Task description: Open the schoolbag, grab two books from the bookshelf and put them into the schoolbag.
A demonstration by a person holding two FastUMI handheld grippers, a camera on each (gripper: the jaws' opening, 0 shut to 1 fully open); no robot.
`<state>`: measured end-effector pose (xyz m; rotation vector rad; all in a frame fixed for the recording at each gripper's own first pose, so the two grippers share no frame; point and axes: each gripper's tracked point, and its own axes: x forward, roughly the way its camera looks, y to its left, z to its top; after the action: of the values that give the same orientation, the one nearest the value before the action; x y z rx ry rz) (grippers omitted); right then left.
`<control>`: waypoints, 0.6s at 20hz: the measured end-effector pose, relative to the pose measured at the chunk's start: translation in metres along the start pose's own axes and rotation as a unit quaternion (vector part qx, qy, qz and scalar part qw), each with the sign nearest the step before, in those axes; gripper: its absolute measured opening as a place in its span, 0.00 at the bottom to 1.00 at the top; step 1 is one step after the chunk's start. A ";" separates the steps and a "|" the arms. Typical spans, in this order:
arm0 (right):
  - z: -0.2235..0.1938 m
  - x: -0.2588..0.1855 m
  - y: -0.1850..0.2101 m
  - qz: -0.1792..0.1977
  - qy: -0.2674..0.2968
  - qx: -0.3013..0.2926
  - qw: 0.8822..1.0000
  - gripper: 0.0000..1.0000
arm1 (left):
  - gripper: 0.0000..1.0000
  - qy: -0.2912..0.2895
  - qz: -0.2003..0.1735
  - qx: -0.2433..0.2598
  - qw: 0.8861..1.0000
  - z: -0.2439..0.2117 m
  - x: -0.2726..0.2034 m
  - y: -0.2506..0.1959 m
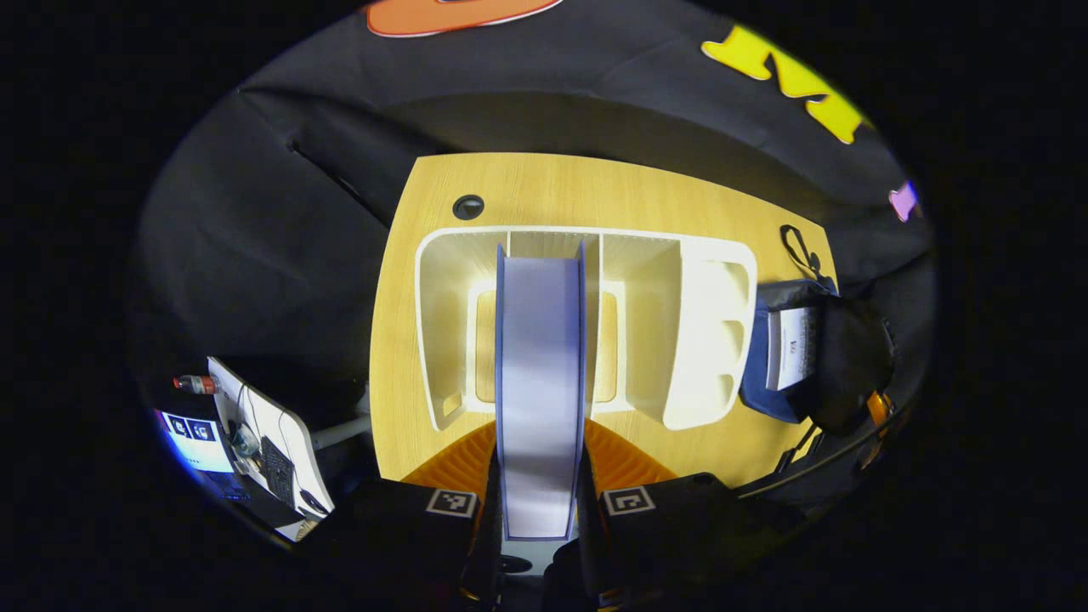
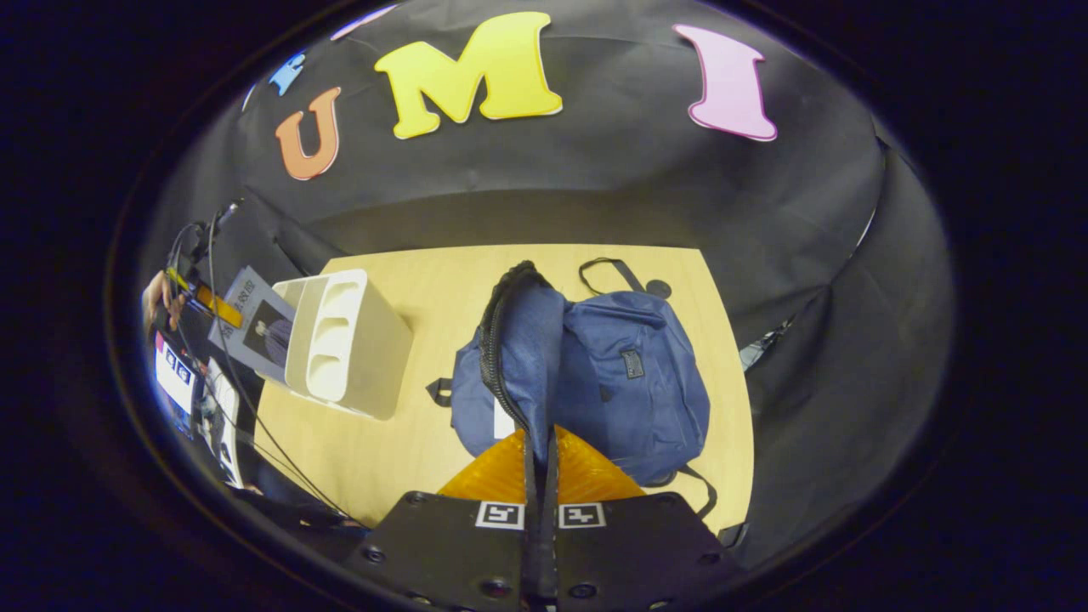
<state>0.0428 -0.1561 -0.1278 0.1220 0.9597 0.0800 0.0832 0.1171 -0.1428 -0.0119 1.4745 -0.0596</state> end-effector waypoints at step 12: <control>0.001 0.001 -0.001 0.007 -0.002 -0.002 1.000 0.03 | 0.39 -0.111 -0.101 -0.018 0.989 -0.006 -0.127 -0.048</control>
<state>0.0436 -0.1567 -0.1279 0.1255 0.9543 0.0942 0.0639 0.0756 -0.0154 -0.1916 1.2475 -0.1908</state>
